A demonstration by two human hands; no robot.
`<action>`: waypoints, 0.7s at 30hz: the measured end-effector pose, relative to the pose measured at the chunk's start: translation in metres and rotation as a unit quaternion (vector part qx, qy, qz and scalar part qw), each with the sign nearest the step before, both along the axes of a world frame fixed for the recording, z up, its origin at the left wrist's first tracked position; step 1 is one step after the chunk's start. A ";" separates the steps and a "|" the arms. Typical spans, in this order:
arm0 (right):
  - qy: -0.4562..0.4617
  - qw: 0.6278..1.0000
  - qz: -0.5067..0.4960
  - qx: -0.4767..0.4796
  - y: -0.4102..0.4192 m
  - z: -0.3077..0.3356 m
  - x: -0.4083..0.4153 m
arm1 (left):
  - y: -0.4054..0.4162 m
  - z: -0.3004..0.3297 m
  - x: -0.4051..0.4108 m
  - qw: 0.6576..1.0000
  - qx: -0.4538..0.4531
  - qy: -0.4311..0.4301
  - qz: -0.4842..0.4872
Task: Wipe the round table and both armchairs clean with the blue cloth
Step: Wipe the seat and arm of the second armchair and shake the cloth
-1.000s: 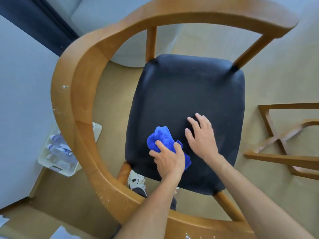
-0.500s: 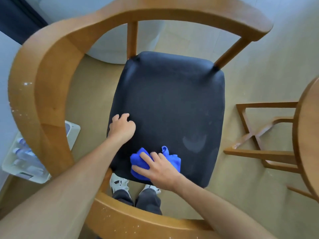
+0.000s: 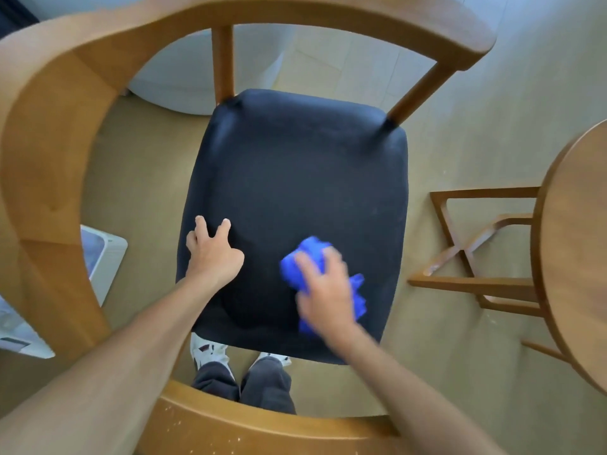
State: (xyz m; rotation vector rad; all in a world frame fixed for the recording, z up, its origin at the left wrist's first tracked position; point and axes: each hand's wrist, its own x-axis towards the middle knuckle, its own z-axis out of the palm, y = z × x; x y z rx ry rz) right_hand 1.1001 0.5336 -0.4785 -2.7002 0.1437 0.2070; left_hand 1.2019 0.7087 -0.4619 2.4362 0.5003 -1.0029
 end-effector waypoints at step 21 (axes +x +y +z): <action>0.021 0.999 0.034 0.033 0.065 -0.004 0.069 | 0.022 -0.007 0.022 0.992 -0.046 -0.059 0.098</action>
